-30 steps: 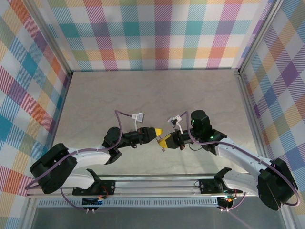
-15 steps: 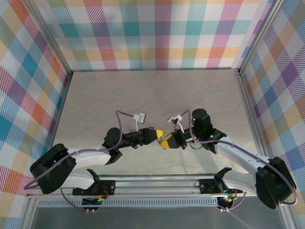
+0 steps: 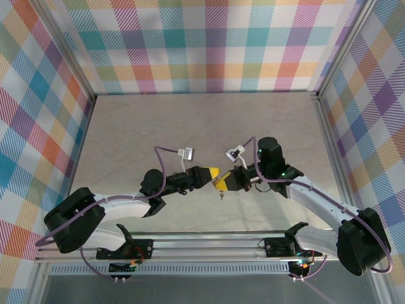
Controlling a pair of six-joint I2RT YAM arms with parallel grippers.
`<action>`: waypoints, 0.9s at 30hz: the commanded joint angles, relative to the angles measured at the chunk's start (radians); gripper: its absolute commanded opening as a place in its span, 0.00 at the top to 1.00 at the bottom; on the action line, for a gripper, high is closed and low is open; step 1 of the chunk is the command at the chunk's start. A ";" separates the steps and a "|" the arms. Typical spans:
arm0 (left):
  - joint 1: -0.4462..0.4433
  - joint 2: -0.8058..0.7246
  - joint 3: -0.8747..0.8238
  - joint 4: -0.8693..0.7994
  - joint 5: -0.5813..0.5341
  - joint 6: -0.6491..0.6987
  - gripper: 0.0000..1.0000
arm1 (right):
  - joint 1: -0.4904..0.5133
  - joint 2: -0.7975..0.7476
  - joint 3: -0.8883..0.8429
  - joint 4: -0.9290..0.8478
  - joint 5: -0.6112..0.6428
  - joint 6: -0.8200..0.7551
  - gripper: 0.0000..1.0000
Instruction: Lock with the key
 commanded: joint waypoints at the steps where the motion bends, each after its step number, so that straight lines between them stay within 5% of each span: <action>1: -0.118 0.012 0.000 -0.037 0.297 0.032 1.00 | -0.060 0.001 0.075 0.140 0.219 0.019 1.00; 2: -0.111 0.008 0.009 -0.063 0.298 0.037 1.00 | -0.060 -0.002 0.069 0.142 0.220 0.021 1.00; 6: -0.060 -0.033 0.045 -0.094 0.311 0.026 0.44 | -0.060 -0.031 0.050 0.107 0.238 0.001 1.00; 9: -0.028 -0.104 0.073 -0.205 0.323 0.065 0.33 | -0.060 -0.045 0.037 0.089 0.239 -0.006 1.00; 13: -0.021 -0.196 0.082 -0.374 0.314 0.148 0.34 | -0.060 -0.059 0.025 0.079 0.245 -0.012 1.00; 20: -0.021 -0.194 0.042 -0.411 0.318 0.159 0.46 | -0.060 -0.051 0.043 0.091 0.226 0.008 1.00; 27: -0.021 -0.188 0.072 -0.425 0.332 0.173 0.77 | -0.059 -0.041 0.033 0.119 0.211 0.037 1.00</action>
